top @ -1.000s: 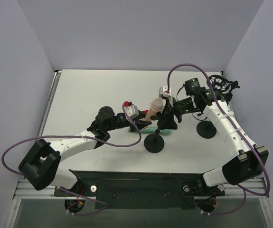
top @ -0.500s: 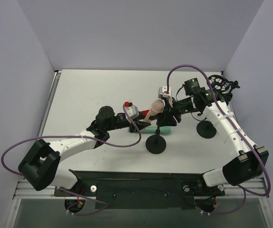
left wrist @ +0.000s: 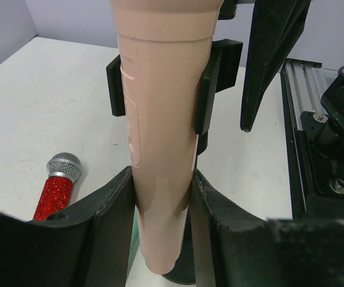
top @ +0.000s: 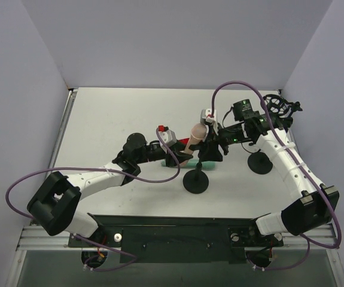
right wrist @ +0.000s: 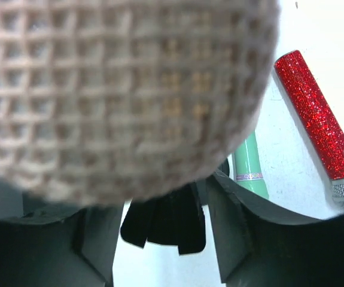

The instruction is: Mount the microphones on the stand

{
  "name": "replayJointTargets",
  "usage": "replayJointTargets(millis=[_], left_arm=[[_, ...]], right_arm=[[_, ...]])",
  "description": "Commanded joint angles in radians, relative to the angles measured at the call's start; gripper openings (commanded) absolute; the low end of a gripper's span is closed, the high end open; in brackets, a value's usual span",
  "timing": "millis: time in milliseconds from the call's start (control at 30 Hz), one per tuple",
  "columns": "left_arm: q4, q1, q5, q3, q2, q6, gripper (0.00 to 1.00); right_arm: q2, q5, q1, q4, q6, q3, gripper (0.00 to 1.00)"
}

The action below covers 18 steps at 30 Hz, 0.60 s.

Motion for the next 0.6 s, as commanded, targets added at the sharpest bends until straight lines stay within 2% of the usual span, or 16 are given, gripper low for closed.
replayJointTargets(millis=[0, 67, 133, 167, 200, 233, 400, 567], left_arm=[[0.103, -0.017, 0.012, 0.038, 0.0, -0.05, 0.0], [0.098, -0.015, -0.003, 0.032, -0.006, -0.051, 0.0], [0.082, -0.015, -0.027, 0.027, -0.022, -0.052, 0.03], [0.071, -0.014, -0.035, 0.021, -0.028, -0.052, 0.13], [0.069, -0.014, -0.052, 0.016, -0.037, -0.055, 0.18], [0.066, -0.015, -0.069, 0.009, -0.051, -0.059, 0.27], [0.06, -0.014, -0.139, -0.019, -0.111, -0.076, 0.55], [0.01, -0.006, -0.164, -0.03, -0.176, -0.068, 0.67]], right_arm=[[-0.025, -0.064, -0.005, 0.024, 0.023, -0.025, 0.62], [-0.031, -0.073, -0.011, 0.023, 0.026, -0.028, 0.74], [-0.04, -0.076, -0.021, 0.023, 0.028, -0.03, 0.8], [-0.048, -0.076, -0.027, 0.023, 0.026, -0.031, 0.81], [-0.052, -0.081, -0.031, 0.024, 0.026, -0.036, 0.83], [-0.061, -0.087, -0.037, 0.024, 0.025, -0.039, 0.84], [-0.103, -0.086, -0.054, 0.024, 0.011, -0.057, 0.91], [-0.153, -0.08, -0.071, 0.021, -0.003, -0.079, 0.93]])
